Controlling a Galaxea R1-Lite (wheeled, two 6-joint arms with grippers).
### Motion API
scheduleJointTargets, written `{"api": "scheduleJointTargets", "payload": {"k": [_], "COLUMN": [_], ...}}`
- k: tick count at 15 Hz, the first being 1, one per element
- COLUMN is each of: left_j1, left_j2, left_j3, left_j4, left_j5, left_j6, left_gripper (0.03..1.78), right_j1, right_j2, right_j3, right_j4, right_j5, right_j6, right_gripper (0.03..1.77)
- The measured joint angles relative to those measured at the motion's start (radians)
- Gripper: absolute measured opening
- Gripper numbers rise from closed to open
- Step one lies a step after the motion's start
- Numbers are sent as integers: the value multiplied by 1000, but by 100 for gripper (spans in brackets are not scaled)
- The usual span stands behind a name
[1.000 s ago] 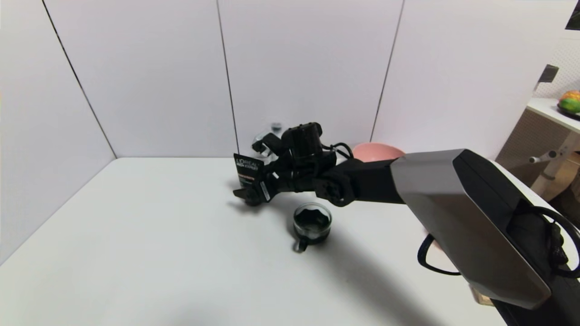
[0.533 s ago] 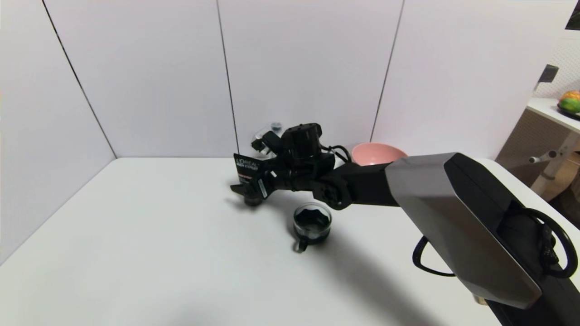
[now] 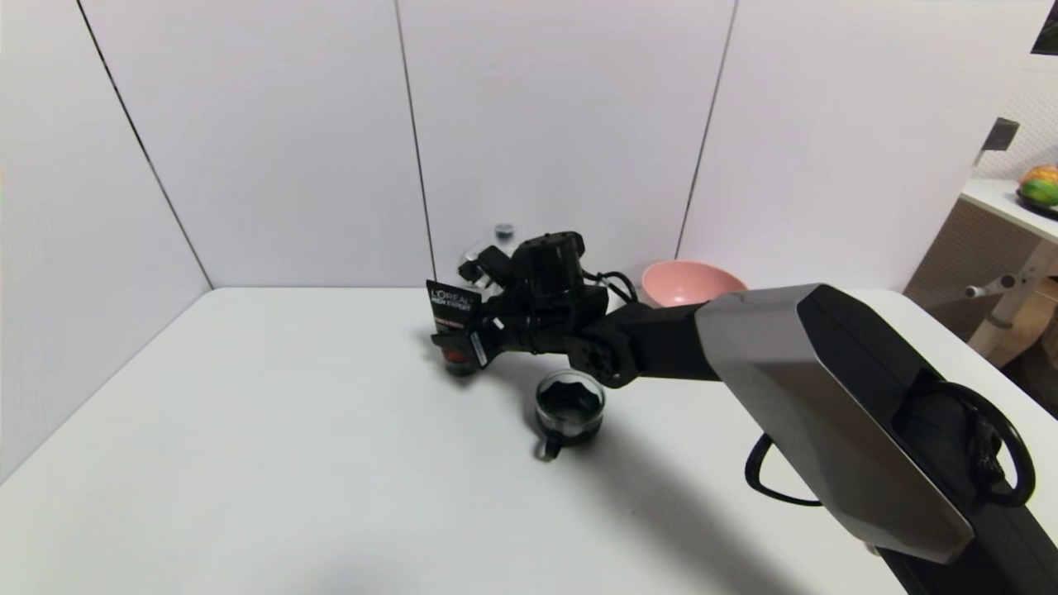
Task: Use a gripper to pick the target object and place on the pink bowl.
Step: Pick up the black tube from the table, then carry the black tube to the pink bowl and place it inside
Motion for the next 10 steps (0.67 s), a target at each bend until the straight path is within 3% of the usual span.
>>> {"api": "scheduleJointTargets", "payload": {"k": [3, 4, 10], "left_j1": [0, 0, 0], "left_j2": [0, 0, 0], "left_j3": [0, 0, 0], "left_j4": [0, 0, 0], "left_j5": [0, 0, 0], "left_j6": [0, 0, 0], "left_gripper": [169, 169, 169], "right_j1": [0, 0, -8], "right_j2": [-2, -6, -89], "right_j3": [0, 0, 3], "right_j4": [0, 0, 25], "right_j5": [0, 0, 3], "right_j6": [5, 7, 60], "right_gripper": [68, 36, 36]}}
